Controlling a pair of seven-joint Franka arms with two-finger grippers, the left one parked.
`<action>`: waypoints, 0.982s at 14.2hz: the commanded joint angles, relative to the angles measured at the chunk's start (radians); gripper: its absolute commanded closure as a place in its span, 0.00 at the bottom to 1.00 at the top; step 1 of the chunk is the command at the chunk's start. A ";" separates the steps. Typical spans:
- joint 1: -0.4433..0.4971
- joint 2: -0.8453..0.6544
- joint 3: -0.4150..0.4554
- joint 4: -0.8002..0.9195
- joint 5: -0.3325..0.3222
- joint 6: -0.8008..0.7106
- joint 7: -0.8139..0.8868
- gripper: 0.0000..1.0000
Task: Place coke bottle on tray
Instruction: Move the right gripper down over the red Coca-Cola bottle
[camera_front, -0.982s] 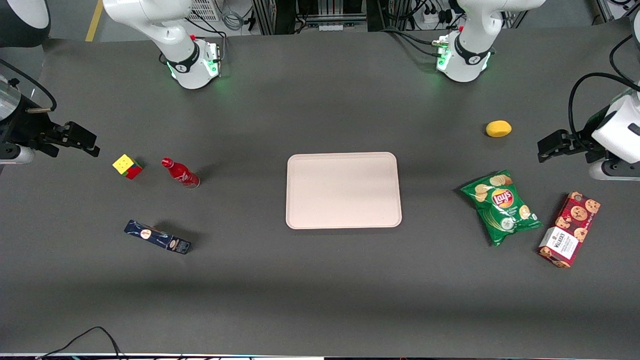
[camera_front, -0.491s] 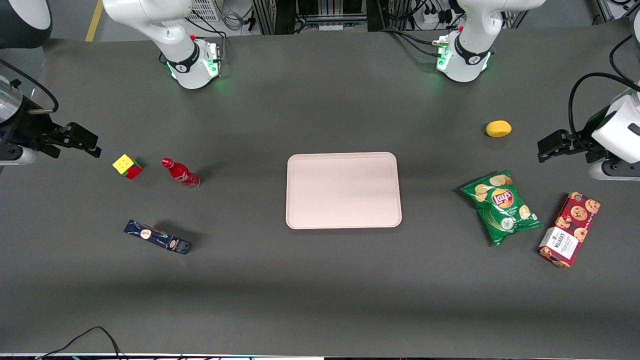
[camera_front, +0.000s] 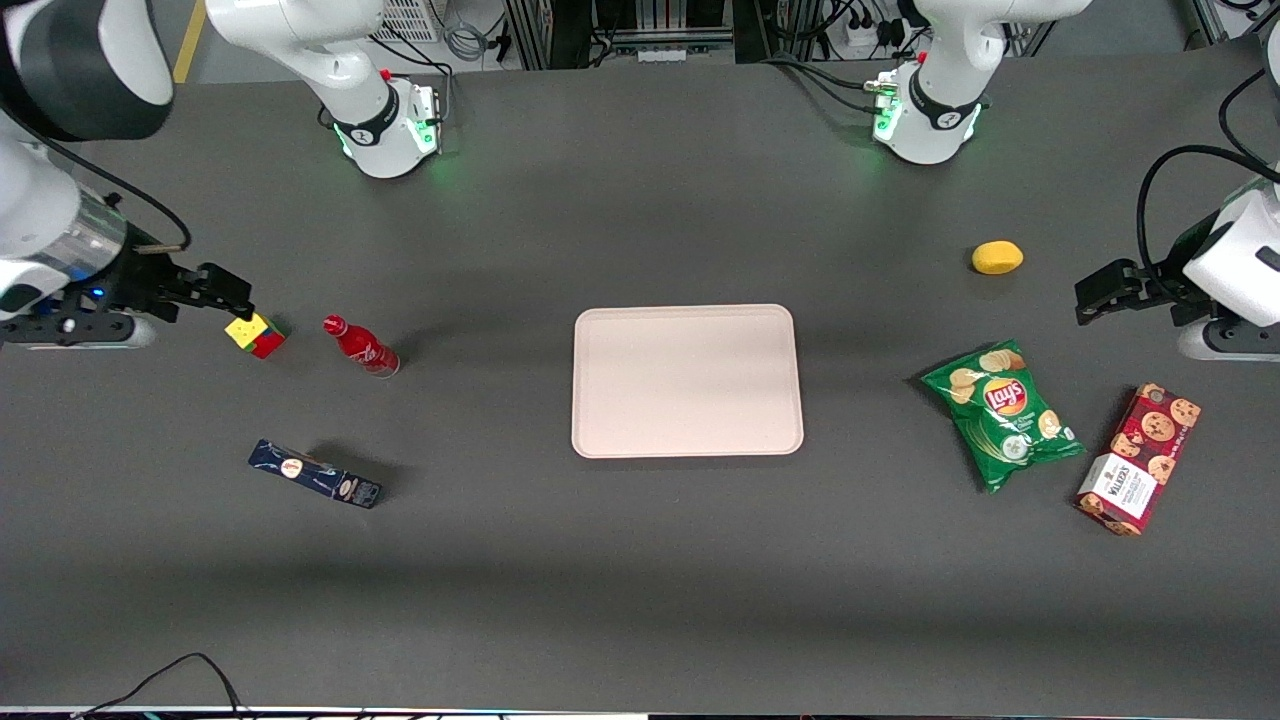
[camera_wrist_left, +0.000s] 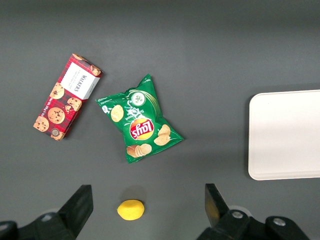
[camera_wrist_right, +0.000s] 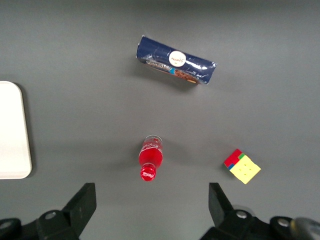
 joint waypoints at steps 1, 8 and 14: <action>0.008 -0.123 0.008 -0.270 -0.011 0.182 0.034 0.00; 0.008 -0.104 0.024 -0.489 -0.016 0.434 0.023 0.00; 0.008 -0.030 0.039 -0.577 -0.017 0.599 0.021 0.00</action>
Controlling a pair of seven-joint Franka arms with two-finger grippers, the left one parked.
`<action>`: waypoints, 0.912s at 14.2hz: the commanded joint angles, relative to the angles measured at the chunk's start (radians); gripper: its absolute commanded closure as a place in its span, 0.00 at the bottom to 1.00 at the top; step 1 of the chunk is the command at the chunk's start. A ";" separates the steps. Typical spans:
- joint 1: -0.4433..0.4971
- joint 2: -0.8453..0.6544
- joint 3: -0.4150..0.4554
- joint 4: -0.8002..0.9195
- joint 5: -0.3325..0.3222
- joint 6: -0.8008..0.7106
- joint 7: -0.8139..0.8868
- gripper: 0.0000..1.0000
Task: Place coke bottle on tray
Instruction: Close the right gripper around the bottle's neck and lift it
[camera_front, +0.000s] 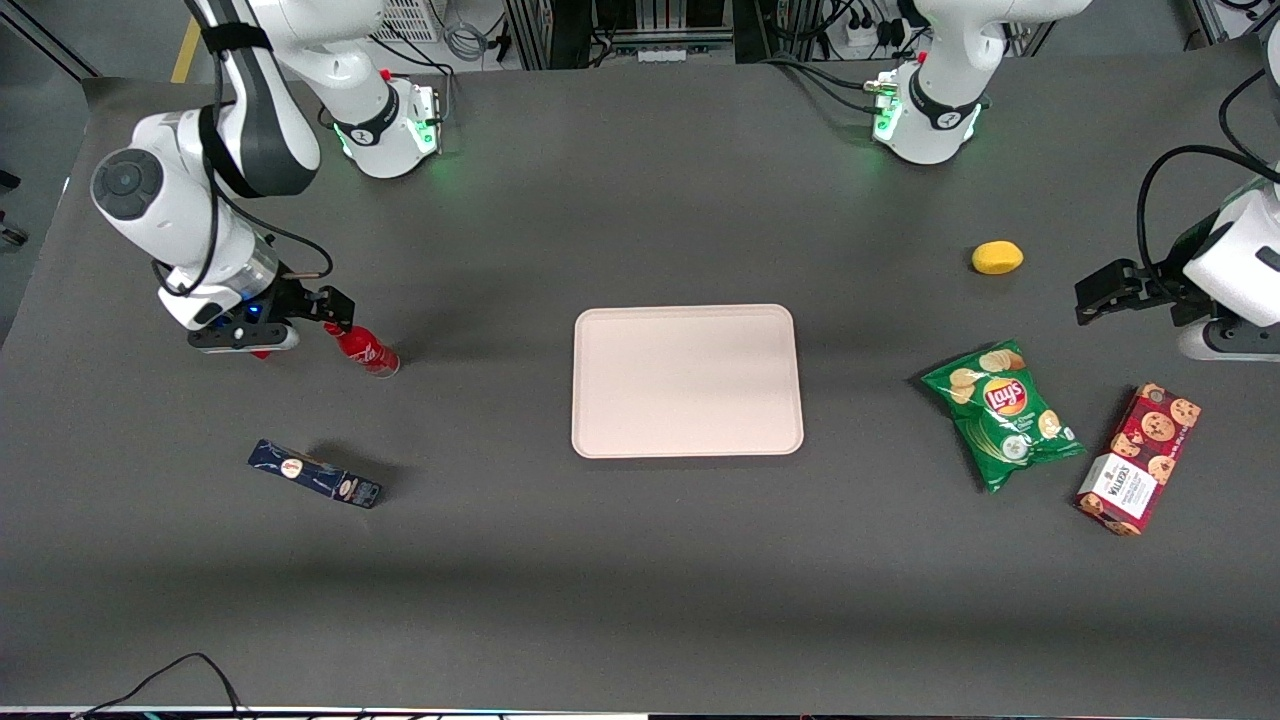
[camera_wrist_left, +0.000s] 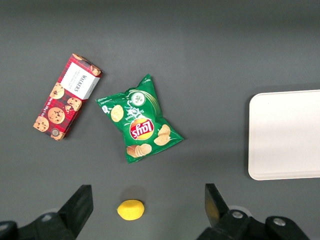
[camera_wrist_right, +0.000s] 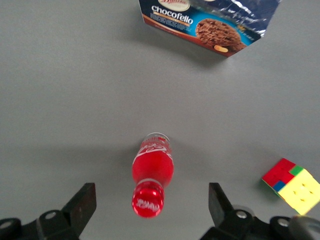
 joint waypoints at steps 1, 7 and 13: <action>0.006 0.017 0.004 -0.062 -0.017 0.091 0.013 0.00; 0.006 0.017 0.006 -0.105 -0.020 0.148 -0.006 0.00; 0.006 0.011 0.010 -0.114 -0.022 0.142 -0.015 0.41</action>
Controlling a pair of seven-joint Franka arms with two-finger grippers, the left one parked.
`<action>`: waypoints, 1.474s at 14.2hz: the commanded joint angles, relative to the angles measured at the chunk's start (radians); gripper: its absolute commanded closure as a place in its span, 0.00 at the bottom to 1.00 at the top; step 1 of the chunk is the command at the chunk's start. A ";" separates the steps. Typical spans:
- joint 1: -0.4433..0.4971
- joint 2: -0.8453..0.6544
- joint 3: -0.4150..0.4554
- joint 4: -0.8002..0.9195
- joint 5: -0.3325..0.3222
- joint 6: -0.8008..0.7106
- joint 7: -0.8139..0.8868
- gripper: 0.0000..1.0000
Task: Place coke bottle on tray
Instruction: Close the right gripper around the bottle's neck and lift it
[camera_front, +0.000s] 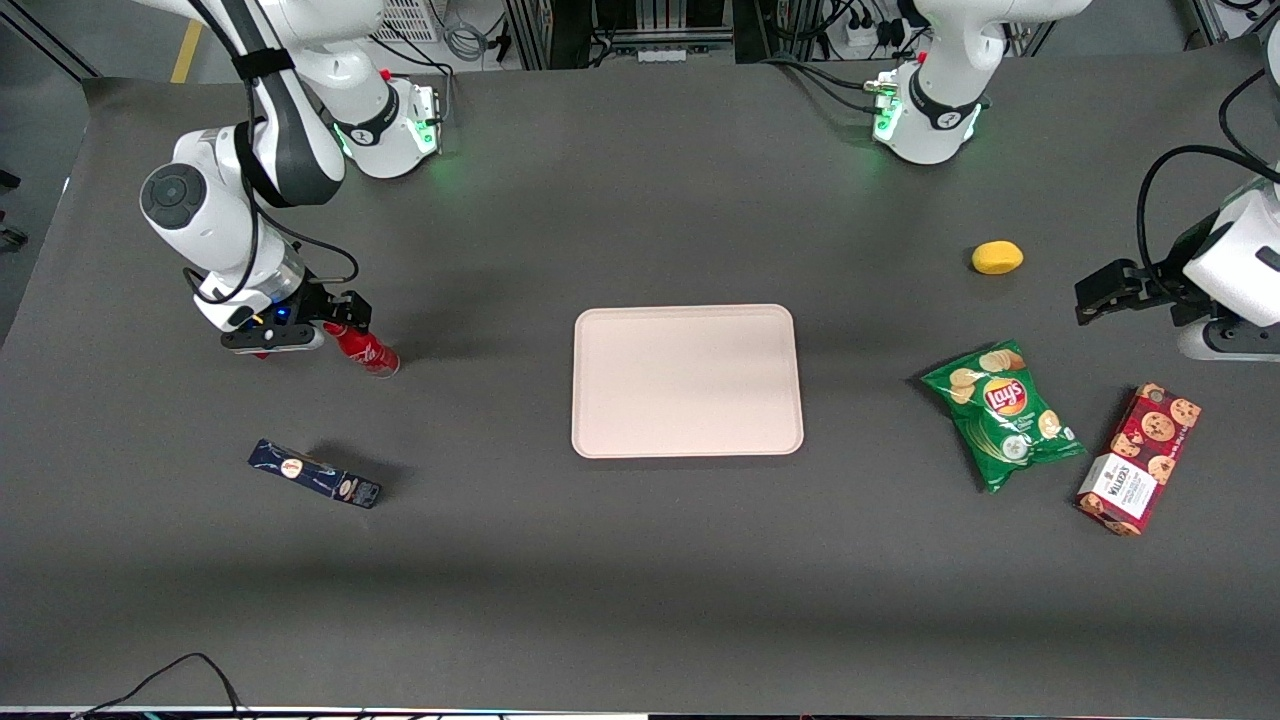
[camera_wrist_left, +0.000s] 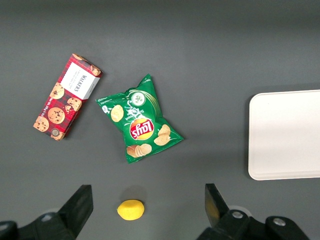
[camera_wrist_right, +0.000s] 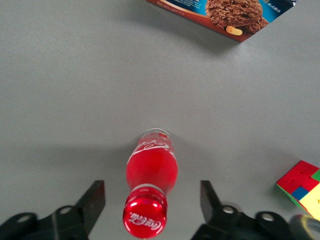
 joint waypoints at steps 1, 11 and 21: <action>0.005 -0.020 0.004 -0.016 -0.014 0.009 -0.015 0.52; 0.005 -0.043 0.026 0.061 -0.012 -0.098 -0.003 1.00; 0.031 0.078 0.148 0.764 0.002 -0.716 0.122 1.00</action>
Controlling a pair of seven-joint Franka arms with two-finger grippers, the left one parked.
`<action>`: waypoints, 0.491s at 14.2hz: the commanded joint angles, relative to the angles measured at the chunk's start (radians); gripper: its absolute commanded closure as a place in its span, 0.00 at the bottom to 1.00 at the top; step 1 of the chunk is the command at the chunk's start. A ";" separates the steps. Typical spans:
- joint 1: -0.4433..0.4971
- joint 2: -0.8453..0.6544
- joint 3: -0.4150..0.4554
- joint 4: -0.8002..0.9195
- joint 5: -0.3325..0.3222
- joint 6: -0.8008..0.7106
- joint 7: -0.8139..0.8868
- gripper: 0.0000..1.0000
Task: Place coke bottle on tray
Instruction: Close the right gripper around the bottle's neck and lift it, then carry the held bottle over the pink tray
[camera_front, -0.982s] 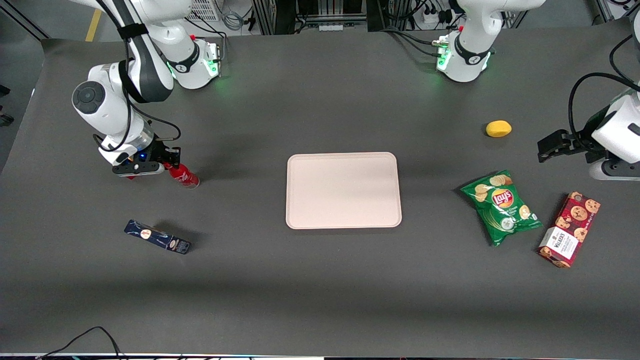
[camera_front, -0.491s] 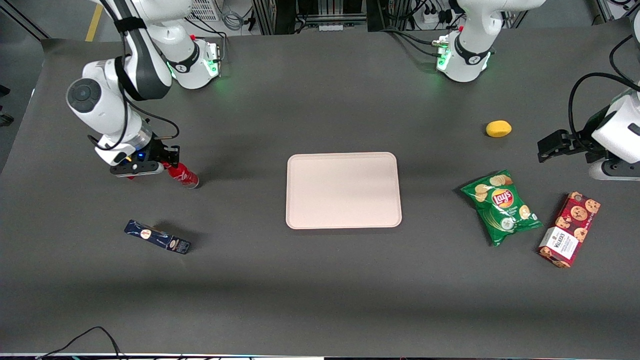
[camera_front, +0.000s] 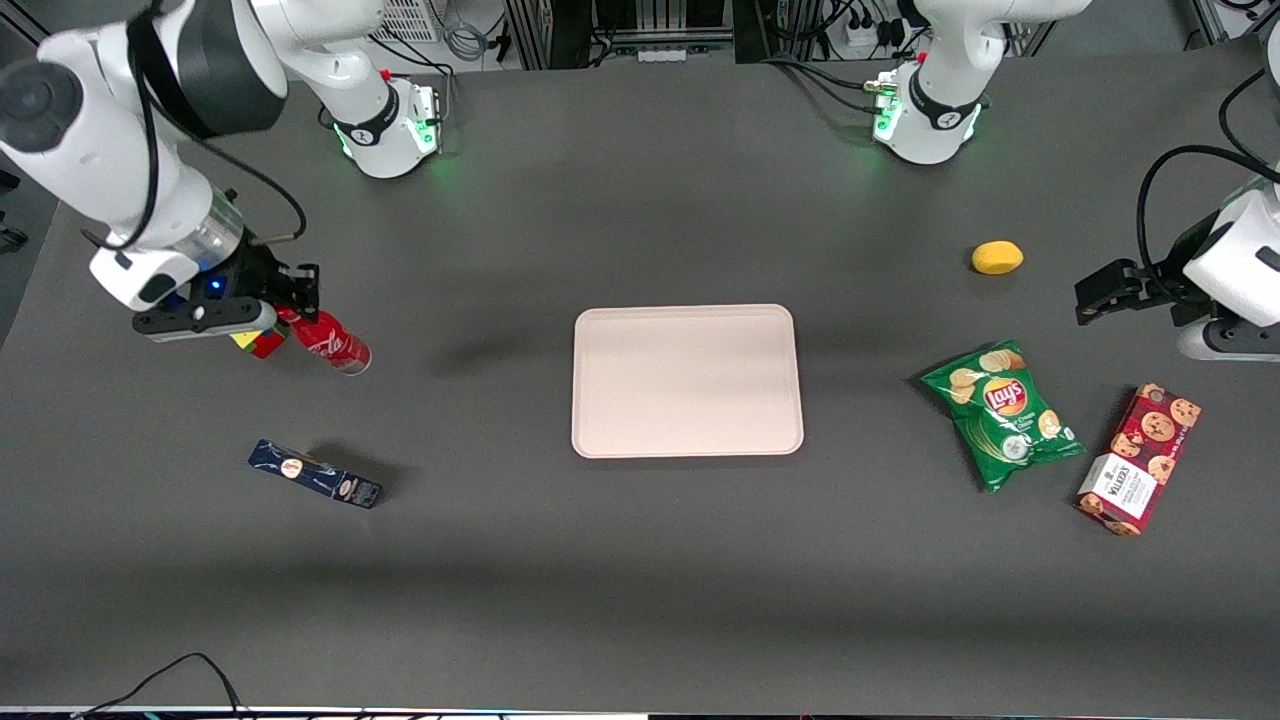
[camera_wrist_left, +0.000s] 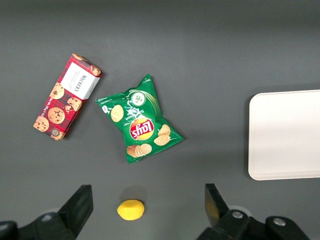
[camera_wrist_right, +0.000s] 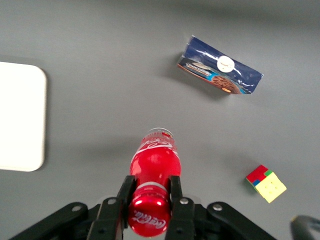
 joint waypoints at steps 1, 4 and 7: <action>0.011 0.146 0.090 0.323 0.004 -0.205 0.124 1.00; 0.013 0.249 0.179 0.480 0.004 -0.240 0.253 1.00; 0.051 0.383 0.257 0.607 0.000 -0.239 0.435 1.00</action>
